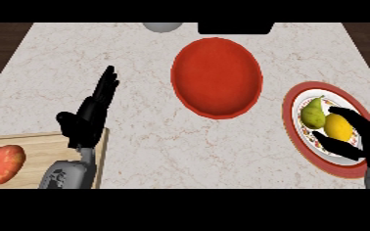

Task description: Pick the lemon from the plate and place it in the bowl

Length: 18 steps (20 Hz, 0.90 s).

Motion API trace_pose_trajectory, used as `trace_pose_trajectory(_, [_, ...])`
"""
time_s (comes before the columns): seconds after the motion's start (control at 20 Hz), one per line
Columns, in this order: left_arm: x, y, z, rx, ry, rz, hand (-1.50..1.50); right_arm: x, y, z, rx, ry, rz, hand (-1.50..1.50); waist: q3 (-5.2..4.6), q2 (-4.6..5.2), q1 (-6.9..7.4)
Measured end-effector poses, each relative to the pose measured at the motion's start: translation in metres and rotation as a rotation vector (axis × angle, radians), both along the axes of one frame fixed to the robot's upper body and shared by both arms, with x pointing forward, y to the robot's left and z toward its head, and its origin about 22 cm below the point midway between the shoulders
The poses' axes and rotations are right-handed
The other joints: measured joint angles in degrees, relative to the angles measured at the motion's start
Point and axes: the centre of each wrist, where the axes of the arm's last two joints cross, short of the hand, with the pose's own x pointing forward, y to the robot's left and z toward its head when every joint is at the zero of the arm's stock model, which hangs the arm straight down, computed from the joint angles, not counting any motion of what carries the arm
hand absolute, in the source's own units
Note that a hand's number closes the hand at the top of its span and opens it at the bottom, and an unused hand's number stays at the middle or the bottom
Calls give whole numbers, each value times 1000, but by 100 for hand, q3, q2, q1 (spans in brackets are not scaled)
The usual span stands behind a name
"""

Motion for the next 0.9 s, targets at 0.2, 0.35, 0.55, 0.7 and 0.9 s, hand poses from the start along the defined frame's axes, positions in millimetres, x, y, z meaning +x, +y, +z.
trace_pose_trajectory(0.2, [-3, 2, 0, 4, -7, -1, 0, 5, 6, -8, -73, -6, 73, 150, -35, -20, 0])
trace_pose_trajectory(0.35, [-4, -3, 4, -4, -4, 1, 0, 5, 6, -9, -64, -19, 93, 150, -33, -21, -9])
trace_pose_trajectory(0.55, [-1, -4, 6, 1, -2, -2, 0, 12, 22, -7, -44, -28, 254, 150, -37, -25, 0])
trace_pose_trajectory(0.7, [2, -10, 8, 2, -4, -39, 0, 26, 61, -2, -9, -36, 624, 150, -29, -6, 264])
trace_pose_trajectory(0.9, [5, -17, 9, 1, -7, -76, 0, 35, 127, 7, 98, -76, 1161, 150, 0, 0, 585])
